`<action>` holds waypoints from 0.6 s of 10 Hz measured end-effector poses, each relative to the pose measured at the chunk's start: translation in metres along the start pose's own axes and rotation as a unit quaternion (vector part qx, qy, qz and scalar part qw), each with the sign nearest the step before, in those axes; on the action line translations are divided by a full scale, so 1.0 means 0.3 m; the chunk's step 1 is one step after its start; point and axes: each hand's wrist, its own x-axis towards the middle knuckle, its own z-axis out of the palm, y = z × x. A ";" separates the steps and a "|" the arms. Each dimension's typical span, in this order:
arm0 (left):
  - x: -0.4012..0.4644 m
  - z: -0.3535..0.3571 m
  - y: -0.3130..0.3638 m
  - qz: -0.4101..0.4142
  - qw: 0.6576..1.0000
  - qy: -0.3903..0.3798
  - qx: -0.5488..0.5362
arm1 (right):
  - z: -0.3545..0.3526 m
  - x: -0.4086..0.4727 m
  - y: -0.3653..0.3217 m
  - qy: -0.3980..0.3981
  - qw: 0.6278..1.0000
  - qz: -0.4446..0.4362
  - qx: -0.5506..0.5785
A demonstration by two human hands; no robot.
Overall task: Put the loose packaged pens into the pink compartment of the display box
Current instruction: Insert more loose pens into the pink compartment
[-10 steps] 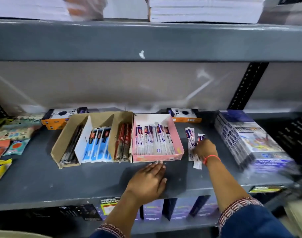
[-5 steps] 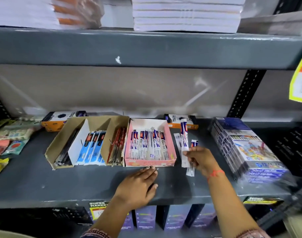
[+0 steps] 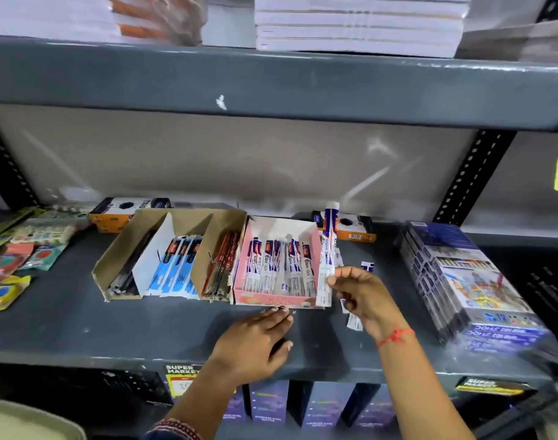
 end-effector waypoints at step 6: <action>-0.013 -0.046 0.007 0.037 0.995 0.076 -0.047 | 0.350 0.253 -0.020 -0.024 0.937 0.017 -0.348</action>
